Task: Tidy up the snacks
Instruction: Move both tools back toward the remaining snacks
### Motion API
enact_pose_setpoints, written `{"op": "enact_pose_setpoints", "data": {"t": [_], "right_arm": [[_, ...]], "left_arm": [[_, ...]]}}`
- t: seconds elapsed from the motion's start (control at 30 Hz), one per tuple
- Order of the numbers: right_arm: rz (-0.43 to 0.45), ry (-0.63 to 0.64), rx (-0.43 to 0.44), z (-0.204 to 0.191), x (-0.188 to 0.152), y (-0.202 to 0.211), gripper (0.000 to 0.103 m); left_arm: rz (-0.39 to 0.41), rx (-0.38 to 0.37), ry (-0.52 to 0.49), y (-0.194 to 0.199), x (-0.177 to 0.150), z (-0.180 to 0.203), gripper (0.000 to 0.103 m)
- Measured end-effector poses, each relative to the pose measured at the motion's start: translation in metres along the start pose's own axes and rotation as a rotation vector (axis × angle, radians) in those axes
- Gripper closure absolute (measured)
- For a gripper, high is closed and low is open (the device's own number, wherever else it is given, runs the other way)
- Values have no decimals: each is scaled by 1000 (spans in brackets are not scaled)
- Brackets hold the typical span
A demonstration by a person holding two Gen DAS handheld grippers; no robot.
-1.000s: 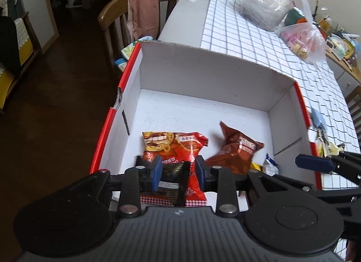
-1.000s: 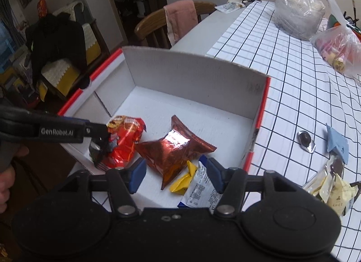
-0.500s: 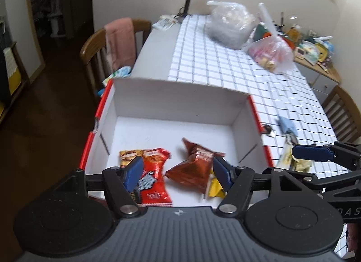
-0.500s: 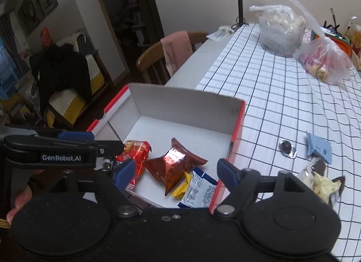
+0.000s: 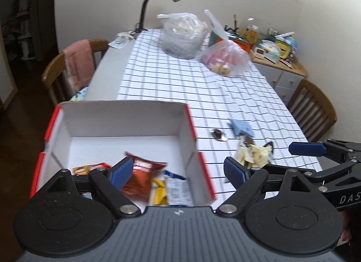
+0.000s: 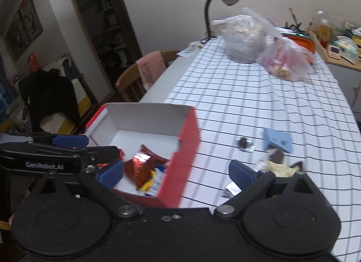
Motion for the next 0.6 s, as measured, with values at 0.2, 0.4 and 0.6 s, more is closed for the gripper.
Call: {"op": "enact_pose_setpoints", "data": {"t": [0.2,0.4,0.6], "right_arm": [[-4,-4,-49,44,-7,17,0],[-24,-5,-111,99,-9,26,0],[-73,-1,-142,149,-18,20,0]], "left_arm": [[-22,-61,-12,-19,0,43,3],[-59,-60,-35,-49,-2,86,2],[-92,-34,-65,-80,-9,122,2]]}}
Point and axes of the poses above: each gripper's, at about its wrist camera, not at the fingertips, and y roughly against the way its jaws point, z to its right, x to its top, the point moved 5 cm from there along -y, roughly the way its jaws point, and after that the axes turned 1 degree about x, right-handed, at the moved point
